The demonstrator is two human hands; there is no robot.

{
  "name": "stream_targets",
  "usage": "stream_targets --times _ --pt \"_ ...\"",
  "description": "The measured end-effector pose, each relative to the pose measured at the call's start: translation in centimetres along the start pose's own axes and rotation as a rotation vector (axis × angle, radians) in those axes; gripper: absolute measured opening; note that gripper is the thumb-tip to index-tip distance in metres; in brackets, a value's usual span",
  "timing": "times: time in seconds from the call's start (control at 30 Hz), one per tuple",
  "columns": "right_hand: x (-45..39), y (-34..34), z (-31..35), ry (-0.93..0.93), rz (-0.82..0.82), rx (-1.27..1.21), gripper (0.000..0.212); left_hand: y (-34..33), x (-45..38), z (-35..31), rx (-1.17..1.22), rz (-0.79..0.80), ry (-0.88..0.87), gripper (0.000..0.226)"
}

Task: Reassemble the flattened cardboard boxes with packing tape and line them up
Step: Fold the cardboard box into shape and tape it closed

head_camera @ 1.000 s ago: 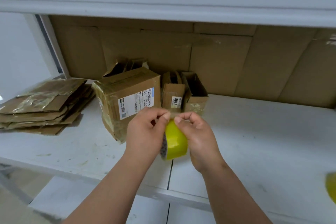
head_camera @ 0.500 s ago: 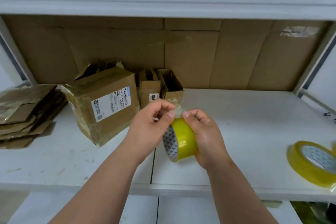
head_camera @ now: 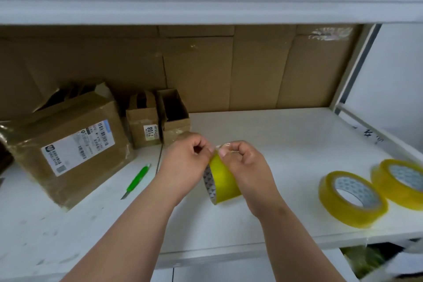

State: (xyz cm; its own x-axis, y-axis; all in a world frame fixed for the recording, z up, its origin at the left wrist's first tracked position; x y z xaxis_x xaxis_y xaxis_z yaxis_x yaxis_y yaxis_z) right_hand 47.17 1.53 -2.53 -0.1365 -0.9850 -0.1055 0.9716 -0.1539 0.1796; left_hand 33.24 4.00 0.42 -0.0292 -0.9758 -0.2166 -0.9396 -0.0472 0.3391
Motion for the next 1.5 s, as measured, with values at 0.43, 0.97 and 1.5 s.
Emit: stream_targets --times 0.43,0.97,1.5 --pt "-3.6 11.2 -2.9 0.050 -0.056 0.505 0.080 -12.4 -3.7 -0.9 0.403 -0.023 0.205 0.018" --pt "-8.7 24.5 -8.1 -0.347 -0.064 1.149 0.071 -25.8 -2.0 -1.9 -0.329 0.892 -0.090 0.054" --pt "-6.7 22.7 -6.3 0.016 0.137 0.724 0.029 -22.2 -4.5 1.0 -0.341 0.835 -0.024 0.042"
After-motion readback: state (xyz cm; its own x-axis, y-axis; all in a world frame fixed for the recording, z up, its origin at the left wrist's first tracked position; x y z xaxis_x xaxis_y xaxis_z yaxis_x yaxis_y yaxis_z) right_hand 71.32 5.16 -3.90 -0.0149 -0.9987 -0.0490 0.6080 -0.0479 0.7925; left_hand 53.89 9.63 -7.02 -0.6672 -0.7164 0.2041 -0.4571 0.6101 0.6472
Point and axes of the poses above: each hand's wrist, its own x-axis away from the middle knuckle, its own y-axis out of the back of the hand, z = x × y, the point moved 4 cm from there along -x, towards the middle knuckle, and after that the axes turned 8 degrees about x, right-handed, at the moved point
